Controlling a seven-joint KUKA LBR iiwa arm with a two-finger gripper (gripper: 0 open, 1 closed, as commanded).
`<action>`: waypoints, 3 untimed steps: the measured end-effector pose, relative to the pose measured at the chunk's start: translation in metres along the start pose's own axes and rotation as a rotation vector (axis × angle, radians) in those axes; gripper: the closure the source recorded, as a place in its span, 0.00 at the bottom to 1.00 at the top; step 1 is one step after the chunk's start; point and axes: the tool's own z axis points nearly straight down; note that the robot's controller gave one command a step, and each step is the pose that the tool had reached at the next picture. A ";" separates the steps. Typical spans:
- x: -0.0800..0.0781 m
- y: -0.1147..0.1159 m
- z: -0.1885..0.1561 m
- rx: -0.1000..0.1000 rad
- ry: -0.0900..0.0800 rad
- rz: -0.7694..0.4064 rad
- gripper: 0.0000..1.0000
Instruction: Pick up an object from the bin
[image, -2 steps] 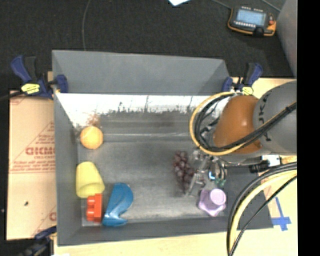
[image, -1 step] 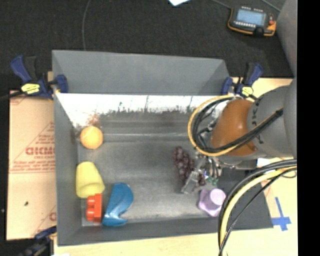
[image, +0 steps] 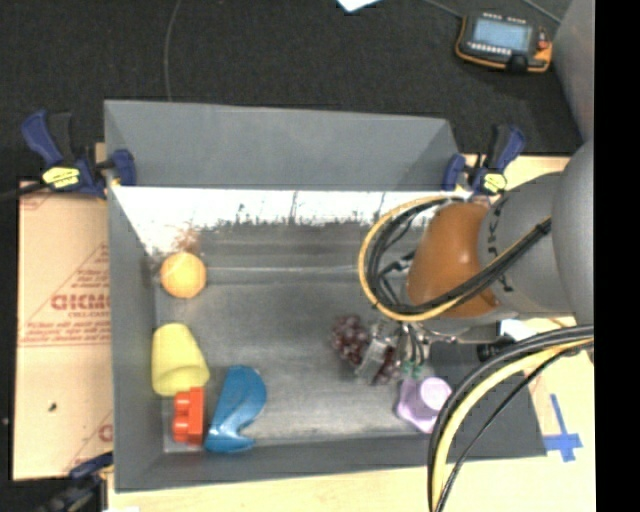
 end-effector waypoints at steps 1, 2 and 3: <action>0.000 0.000 0.000 0.000 0.000 -0.001 1.00; 0.002 -0.001 -0.033 0.003 0.009 -0.004 1.00; -0.001 0.000 -0.074 -0.001 -0.002 -0.005 1.00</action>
Offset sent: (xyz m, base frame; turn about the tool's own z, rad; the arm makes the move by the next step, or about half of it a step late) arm 0.0001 0.0000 0.0789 -0.0004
